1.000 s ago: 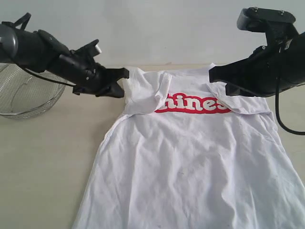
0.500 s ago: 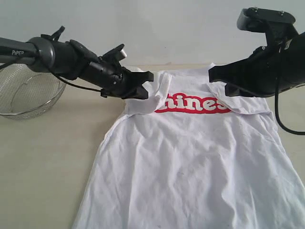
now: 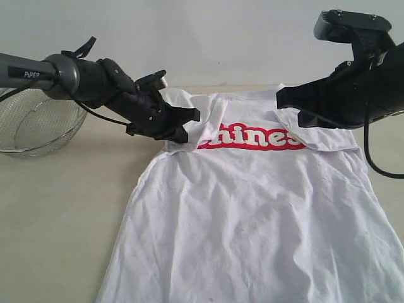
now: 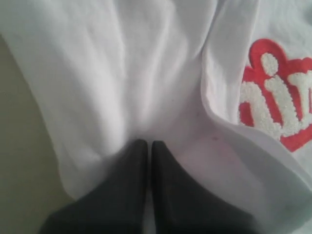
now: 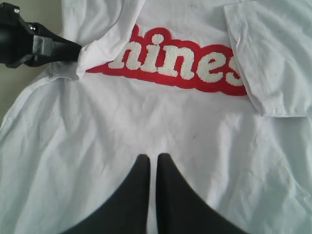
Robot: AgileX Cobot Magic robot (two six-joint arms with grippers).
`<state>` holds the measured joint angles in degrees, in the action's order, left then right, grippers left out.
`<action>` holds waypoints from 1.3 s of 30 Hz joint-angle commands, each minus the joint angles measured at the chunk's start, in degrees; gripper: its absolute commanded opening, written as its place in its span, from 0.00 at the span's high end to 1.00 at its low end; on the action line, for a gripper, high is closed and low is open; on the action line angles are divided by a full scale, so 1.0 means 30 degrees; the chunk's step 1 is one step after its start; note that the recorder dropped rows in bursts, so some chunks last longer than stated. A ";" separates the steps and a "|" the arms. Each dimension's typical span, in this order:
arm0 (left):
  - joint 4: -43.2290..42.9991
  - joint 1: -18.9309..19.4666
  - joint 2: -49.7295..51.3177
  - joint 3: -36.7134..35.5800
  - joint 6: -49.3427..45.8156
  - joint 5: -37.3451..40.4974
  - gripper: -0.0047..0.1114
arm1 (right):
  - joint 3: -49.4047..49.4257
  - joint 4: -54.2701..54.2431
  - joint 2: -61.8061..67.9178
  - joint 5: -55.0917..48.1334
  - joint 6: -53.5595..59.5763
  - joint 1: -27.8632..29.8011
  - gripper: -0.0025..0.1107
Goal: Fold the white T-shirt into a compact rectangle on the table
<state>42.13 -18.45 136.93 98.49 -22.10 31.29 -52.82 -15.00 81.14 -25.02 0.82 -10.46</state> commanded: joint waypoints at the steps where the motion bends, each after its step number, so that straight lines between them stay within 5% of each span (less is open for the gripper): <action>1: -0.2081 0.0014 -0.0013 -0.0004 0.1291 -0.0039 0.92 | 0.0051 -0.0016 -0.0176 0.0016 0.0030 0.0009 0.98; 24: -0.2527 0.1744 -0.0351 -0.0004 0.1660 0.0858 0.92 | 0.0051 -0.0016 -0.0176 0.0325 0.0199 0.0009 0.98; 39: -0.3415 0.1771 -0.0966 -0.0004 0.1600 0.1382 0.92 | 0.0051 -0.0016 -0.0176 0.0029 0.0245 0.0009 0.98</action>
<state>32.89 -13.31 134.73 98.60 -17.67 35.21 -52.82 -15.34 81.14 -24.74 1.16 -10.46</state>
